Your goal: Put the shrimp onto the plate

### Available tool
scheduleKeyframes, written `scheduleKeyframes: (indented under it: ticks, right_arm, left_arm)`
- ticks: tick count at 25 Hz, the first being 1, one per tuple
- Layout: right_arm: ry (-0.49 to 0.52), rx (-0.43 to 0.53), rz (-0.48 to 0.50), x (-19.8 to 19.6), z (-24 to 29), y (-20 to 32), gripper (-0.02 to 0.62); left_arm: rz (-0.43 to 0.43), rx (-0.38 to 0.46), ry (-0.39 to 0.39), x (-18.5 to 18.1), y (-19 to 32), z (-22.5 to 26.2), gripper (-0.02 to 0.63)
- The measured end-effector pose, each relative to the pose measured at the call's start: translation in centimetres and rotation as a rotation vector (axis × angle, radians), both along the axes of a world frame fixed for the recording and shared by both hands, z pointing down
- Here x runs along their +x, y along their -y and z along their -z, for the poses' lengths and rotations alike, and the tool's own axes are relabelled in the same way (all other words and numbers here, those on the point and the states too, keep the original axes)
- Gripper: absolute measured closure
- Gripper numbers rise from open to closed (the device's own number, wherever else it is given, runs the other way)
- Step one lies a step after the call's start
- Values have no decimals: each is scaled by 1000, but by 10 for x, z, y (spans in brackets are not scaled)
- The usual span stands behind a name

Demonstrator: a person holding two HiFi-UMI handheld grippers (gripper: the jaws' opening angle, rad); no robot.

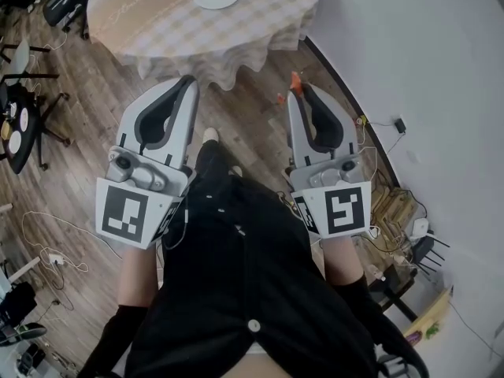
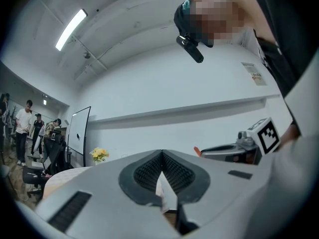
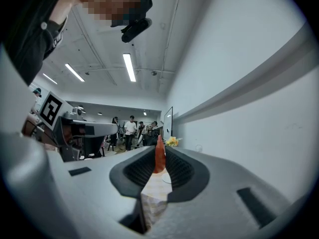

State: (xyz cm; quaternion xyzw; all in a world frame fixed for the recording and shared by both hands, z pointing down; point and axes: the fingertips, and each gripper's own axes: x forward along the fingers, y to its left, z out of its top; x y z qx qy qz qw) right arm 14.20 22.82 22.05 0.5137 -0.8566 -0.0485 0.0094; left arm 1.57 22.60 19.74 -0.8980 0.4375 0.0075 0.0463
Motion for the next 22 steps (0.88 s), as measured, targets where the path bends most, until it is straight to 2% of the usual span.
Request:
scheduleKeyframes:
  ticks: [9,15,20,22]
  right_arm:
    - [-3,0,-47,-3,1,33,546]
    - [-21,-10,-47,-18,-1,66,546]
    - [-24,-14,-52,-32,-1,95,546]
    - [-26,-15,-59,-37,0,106,546]
  left_arm:
    - [-34,10,-37,-2,38,4,604]
    - [-48,-15,-22,-18,72,-5,604]
    - [-38,31,-58,-30,108,12,604]
    - [-46,20,-51,-36,118,10,604]
